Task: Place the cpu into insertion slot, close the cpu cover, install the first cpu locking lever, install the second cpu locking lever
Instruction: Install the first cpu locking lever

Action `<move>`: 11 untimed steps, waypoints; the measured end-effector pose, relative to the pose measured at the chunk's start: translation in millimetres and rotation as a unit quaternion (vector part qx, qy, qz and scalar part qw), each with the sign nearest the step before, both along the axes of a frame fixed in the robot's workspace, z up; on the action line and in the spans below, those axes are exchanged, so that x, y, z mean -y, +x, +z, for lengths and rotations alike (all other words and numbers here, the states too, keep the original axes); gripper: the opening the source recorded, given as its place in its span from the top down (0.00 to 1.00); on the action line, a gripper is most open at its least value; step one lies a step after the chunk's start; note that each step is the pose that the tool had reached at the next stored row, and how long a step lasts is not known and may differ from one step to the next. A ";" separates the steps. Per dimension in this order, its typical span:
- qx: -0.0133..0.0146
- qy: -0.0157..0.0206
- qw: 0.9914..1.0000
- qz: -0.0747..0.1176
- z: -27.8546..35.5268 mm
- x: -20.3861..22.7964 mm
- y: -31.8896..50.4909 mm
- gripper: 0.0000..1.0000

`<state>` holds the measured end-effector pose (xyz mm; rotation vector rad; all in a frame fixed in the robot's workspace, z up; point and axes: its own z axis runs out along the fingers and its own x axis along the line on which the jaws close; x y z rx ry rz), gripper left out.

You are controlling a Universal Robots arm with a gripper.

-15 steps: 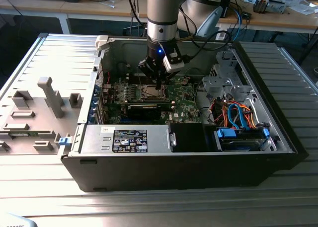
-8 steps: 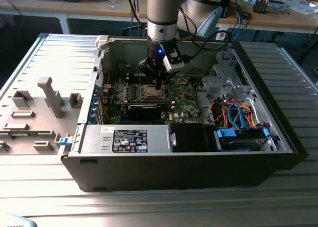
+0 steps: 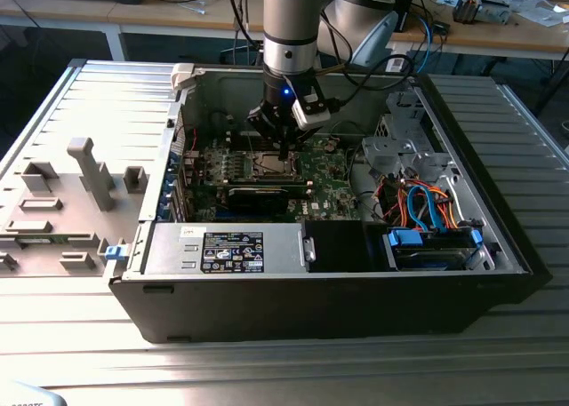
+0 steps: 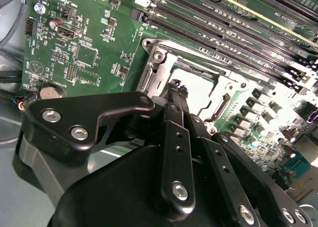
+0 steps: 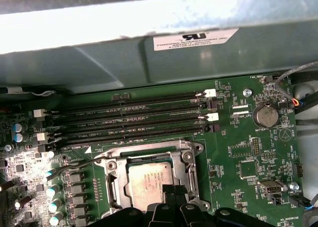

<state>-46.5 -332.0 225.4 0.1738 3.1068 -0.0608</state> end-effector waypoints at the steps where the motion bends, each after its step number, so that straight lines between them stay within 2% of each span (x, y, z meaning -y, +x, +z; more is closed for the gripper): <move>1: 0.000 0.000 1.000 0.001 0.0 0.0 0.0 0.89; 11: 0.000 0.000 1.000 0.004 0.0 0.0 0.0 0.89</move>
